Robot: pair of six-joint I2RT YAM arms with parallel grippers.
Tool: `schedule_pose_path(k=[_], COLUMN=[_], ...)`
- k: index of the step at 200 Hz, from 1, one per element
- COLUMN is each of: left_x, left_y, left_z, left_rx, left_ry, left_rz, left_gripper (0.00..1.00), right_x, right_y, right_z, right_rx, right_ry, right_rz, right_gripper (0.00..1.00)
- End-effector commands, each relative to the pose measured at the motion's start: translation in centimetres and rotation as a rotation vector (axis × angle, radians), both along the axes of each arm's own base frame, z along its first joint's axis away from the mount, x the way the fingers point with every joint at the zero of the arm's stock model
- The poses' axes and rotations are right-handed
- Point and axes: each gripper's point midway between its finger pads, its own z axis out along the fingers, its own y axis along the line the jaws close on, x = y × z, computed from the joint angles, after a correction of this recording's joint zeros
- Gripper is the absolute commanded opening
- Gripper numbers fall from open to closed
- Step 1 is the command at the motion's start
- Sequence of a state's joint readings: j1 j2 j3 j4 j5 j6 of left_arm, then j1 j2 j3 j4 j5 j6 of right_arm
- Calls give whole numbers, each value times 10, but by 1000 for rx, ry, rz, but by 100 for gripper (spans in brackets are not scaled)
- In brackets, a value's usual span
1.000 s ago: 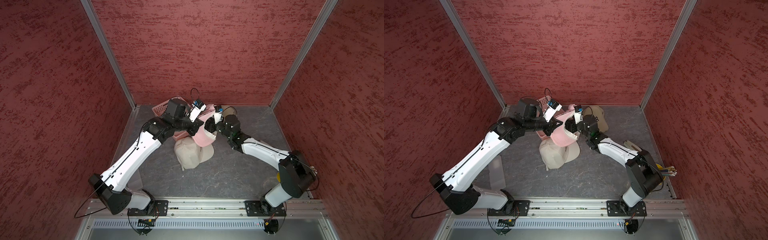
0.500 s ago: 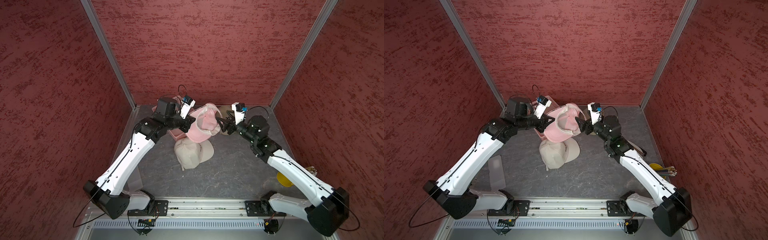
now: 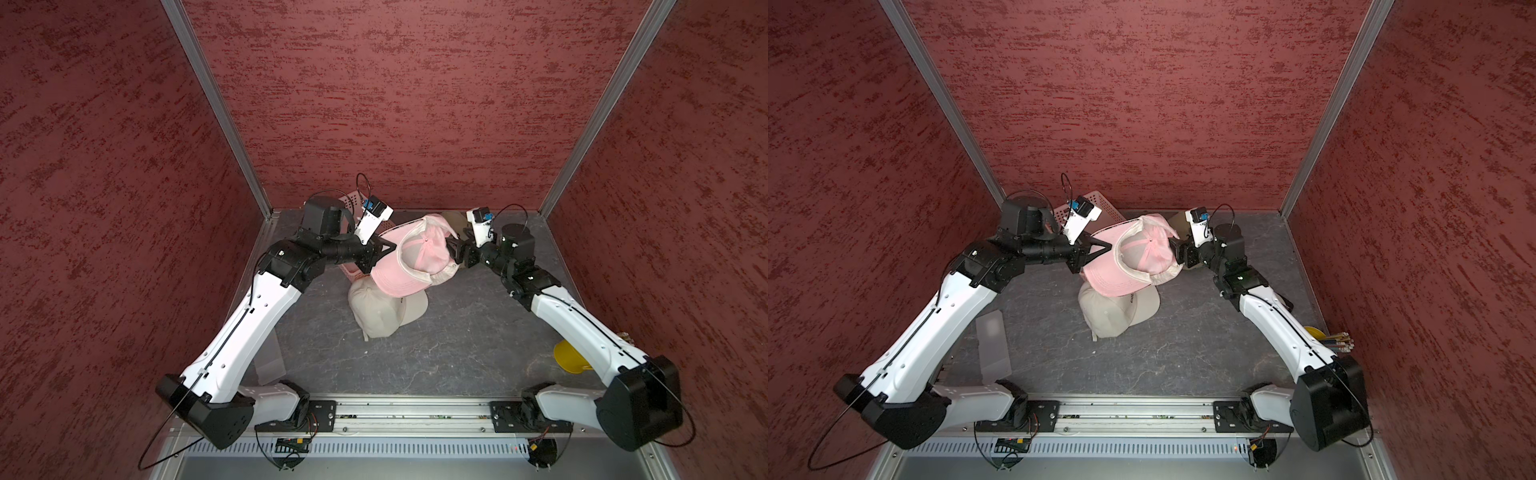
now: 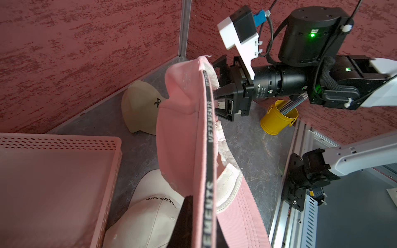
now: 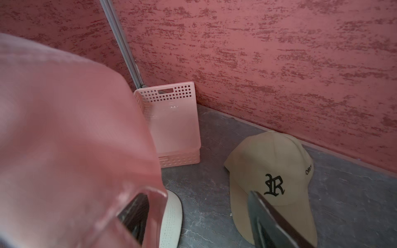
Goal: Turn the baseball cap inside out
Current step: Turn over the baseball cap.
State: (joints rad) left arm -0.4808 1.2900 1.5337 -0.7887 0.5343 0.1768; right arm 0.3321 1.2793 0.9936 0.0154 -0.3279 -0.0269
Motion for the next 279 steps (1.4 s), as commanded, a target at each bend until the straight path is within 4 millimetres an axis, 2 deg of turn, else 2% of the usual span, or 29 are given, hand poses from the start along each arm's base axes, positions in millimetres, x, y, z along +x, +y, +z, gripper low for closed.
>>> schedule_pose_path(k=[1,24,47,62,79,104,125,138,154,162,169,183,190,198,205,224,240,252,266,279], left_x=[-12,-18,-24,-23,-11,23,52,65,78,81,82,82,80,77,74,68,65,64,65,65], left_y=[-11,-13,-12,-8,0,19,33,37,37,33,27,15,7,-2,-8,-15,-12,-8,-2,1], left_z=[18,21,27,28,24,8,-4,-7,1,4,8,11,11,10,10,13,12,12,13,17], left_rx=[-50,-67,-85,-89,-70,23,125,167,180,189,193,218,225,222,208,170,164,159,147,115], left_ry=[-35,-35,-54,-59,-61,-72,-129,-185,-281,-326,-370,-425,-435,-428,-416,-386,-368,-360,-342,-316], left_rz=[-97,-126,-144,-136,-71,119,281,357,464,498,520,545,536,504,478,436,428,424,431,433], left_gripper=[0,0,0,0,0,0,0,0,0,0,0,0,0,0,0,0,0,0,0,0], right_x=[-7,4,14,20,25,24,16,14,11,7,4,0,0,0,1,1,-9,-21,-35,-48], right_y=[18,21,20,15,5,-15,-31,-47,-68,-70,-68,-53,-42,-30,-22,-14,-16,-14,3,26], right_z=[5,0,-2,0,4,14,24,23,13,10,9,10,11,9,10,17,32,41,45,38], right_rx=[25,33,55,83,107,119,126,128,134,144,165,194,189,167,149,121,124,127,128,117], right_ry=[-26,-6,-13,-28,-36,-46,-18,41,133,141,136,121,118,121,124,114,69,29,1,-26], right_rz=[129,128,113,94,45,-72,-162,-263,-428,-471,-489,-468,-435,-389,-353,-305,-281,-234,-101,51], right_gripper=[75,63,37,24,12,0,0,0,0,0,0,13,22,38,46,56,60,58,44,33])
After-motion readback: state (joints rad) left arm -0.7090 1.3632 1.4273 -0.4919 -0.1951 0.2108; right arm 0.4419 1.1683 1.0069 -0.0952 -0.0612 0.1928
